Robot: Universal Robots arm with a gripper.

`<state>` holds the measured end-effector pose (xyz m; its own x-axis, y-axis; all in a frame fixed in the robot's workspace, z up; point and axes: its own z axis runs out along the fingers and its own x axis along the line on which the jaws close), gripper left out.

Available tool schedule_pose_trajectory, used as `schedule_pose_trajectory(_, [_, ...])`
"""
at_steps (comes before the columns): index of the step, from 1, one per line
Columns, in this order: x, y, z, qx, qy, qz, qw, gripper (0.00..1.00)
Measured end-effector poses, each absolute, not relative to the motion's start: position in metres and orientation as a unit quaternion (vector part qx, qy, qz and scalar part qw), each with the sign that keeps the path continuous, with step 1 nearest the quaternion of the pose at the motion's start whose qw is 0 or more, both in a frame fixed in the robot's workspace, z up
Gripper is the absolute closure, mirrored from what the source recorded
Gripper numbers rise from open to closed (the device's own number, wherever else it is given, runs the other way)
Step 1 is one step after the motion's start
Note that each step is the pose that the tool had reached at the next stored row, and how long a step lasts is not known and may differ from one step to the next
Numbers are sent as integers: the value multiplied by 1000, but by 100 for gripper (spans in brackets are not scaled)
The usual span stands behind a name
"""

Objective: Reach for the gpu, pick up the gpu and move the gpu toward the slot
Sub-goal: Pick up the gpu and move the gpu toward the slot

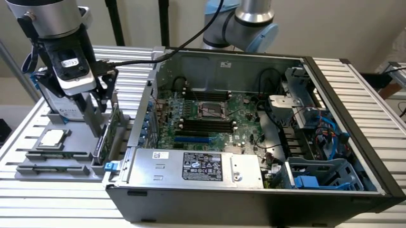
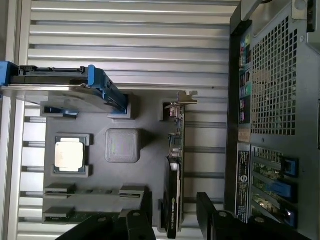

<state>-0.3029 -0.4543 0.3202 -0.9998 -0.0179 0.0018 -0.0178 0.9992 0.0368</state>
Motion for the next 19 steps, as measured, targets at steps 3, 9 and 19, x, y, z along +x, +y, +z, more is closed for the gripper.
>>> schedule_pose_trajectory(3, [-303, -454, 315, 9, -1000, -18, 1, 52])
schedule_pose_trajectory(9, [-301, -455, 304, 8, -1000, -18, 1, 52])
schedule_pose_trajectory(19, [-296, -455, 286, -2, -1000, -18, 1, 52])
